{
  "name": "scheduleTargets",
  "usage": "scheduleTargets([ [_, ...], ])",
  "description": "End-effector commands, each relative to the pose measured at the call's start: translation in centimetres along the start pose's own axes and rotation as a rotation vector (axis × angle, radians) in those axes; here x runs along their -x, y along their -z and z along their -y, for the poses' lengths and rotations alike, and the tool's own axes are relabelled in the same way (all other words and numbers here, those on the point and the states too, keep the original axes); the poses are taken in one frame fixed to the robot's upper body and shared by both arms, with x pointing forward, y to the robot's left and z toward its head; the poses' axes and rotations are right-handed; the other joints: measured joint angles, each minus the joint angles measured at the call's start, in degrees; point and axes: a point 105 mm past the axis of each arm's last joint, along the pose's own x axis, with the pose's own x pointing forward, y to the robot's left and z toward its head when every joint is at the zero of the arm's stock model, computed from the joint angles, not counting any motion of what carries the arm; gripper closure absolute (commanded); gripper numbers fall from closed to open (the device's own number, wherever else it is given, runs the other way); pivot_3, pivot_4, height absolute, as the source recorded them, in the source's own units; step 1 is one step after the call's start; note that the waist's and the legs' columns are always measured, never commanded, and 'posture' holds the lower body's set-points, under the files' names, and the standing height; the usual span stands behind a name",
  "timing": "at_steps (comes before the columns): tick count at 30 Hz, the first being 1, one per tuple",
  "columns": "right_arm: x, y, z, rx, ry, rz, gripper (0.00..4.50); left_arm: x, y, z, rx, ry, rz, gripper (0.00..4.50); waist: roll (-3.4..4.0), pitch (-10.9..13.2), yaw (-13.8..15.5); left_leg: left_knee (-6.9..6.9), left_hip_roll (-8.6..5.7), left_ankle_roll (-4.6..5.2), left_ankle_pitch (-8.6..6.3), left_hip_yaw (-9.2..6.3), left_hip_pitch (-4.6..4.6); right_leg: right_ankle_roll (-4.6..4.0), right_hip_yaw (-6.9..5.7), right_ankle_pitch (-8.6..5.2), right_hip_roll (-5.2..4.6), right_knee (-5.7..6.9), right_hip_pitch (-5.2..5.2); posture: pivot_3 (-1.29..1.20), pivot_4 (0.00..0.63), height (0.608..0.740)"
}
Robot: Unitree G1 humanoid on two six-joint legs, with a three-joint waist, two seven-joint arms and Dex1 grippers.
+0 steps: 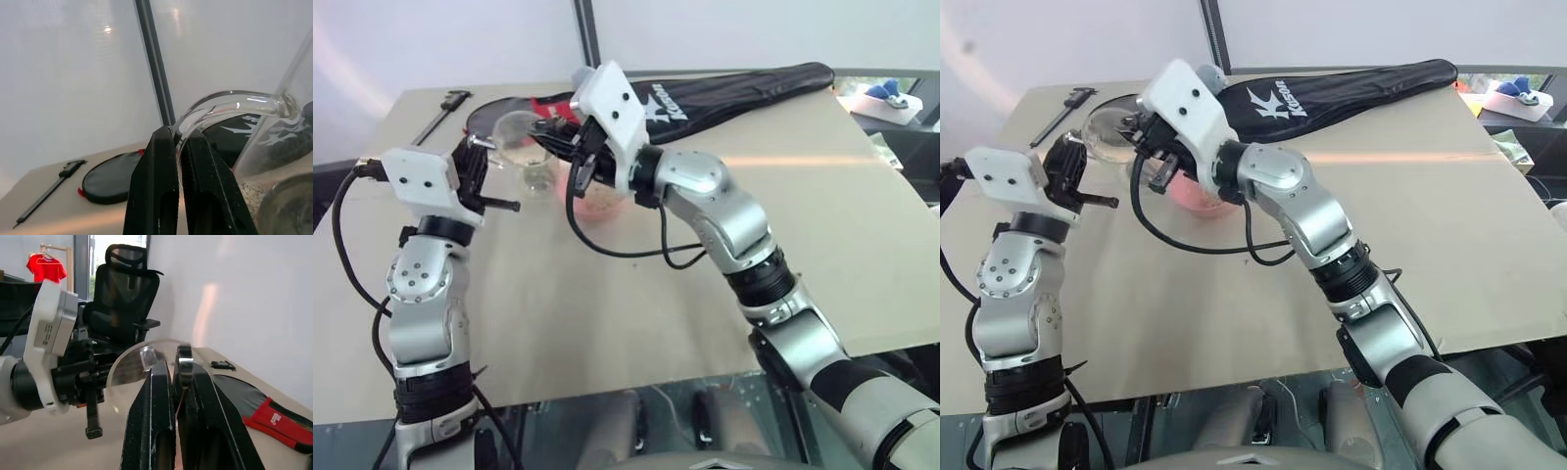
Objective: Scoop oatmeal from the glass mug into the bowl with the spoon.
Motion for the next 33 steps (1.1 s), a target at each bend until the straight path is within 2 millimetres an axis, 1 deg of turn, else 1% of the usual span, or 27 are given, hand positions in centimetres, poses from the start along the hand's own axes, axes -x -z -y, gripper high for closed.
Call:
scheduleTargets([
  [1,-0.3,-0.8,-0.4,-0.021,-0.021,0.030,4.50,-0.7,-3.0,-0.1,-0.049,-0.003,0.125,4.45,0.00,0.00,0.00,0.00,0.00,0.00,0.00,0.00,0.00,0.00,0.00,0.00,0.00,0.00,0.00,0.00,0.150,0.740],
  [7,-0.1,-1.4,0.4,-0.201,0.017,0.060,4.50,-1.2,-2.9,0.3,-0.079,0.014,0.135,4.45,0.00,0.00,-0.03,0.00,0.00,0.00,0.00,0.00,0.00,0.00,0.00,0.00,0.00,0.01,0.00,0.00,0.150,0.740],
  [10,0.1,-1.7,1.3,-0.362,0.044,0.078,4.50,-1.5,-2.4,0.2,-0.088,0.013,0.126,4.45,0.00,0.00,0.00,0.00,0.00,0.00,0.00,-0.01,0.00,0.00,0.00,0.00,0.00,0.01,0.00,0.00,0.150,0.740],
  [13,0.2,-2.2,1.9,-0.475,0.062,0.092,4.50,-1.6,-1.7,-0.1,-0.101,0.004,0.107,4.45,0.01,0.00,0.02,0.00,0.00,-0.01,0.01,-0.02,0.00,0.00,-0.03,0.00,0.00,0.02,0.00,0.00,0.150,0.740],
  [15,0.3,-2.6,2.8,-0.565,0.081,0.113,4.50,-1.9,-1.2,-0.6,-0.121,-0.006,0.091,4.45,0.01,0.00,-0.01,0.00,-0.01,-0.01,0.01,-0.02,0.00,0.00,-0.03,0.00,0.00,0.02,0.00,0.00,0.150,0.740],
  [18,0.4,-2.8,3.6,-0.654,0.094,0.123,4.50,-2.3,-1.0,-1.0,-0.138,-0.011,0.087,4.45,0.01,0.00,-0.04,-0.01,-0.01,-0.01,0.01,-0.02,0.00,0.00,-0.04,0.00,0.01,0.02,0.00,0.00,0.150,0.740],
  [25,0.3,-2.5,5.1,-0.794,0.118,0.104,4.50,-3.3,-0.5,-1.8,-0.190,-0.017,0.068,4.45,0.01,0.00,-0.10,-0.02,-0.01,-0.01,0.01,-0.01,-0.01,0.00,-0.04,0.00,0.00,0.03,-0.01,0.00,0.150,0.740],
  [29,0.1,-1.7,6.1,-0.865,0.147,0.074,4.50,-4.0,-0.3,-2.3,-0.216,-0.018,0.061,4.45,0.01,0.00,-0.13,-0.02,-0.02,-0.01,0.01,-0.01,-0.02,0.00,-0.04,0.00,0.00,0.03,-0.02,0.00,0.150,0.740],
  [33,-0.1,-1.0,7.0,-0.904,0.184,0.047,4.50,-4.3,-0.1,-2.6,-0.233,-0.010,0.062,4.45,0.01,0.01,-0.17,-0.05,-0.03,-0.01,0.01,-0.01,-0.02,0.00,-0.04,0.00,-0.01,0.02,-0.02,0.00,0.150,0.740],
])
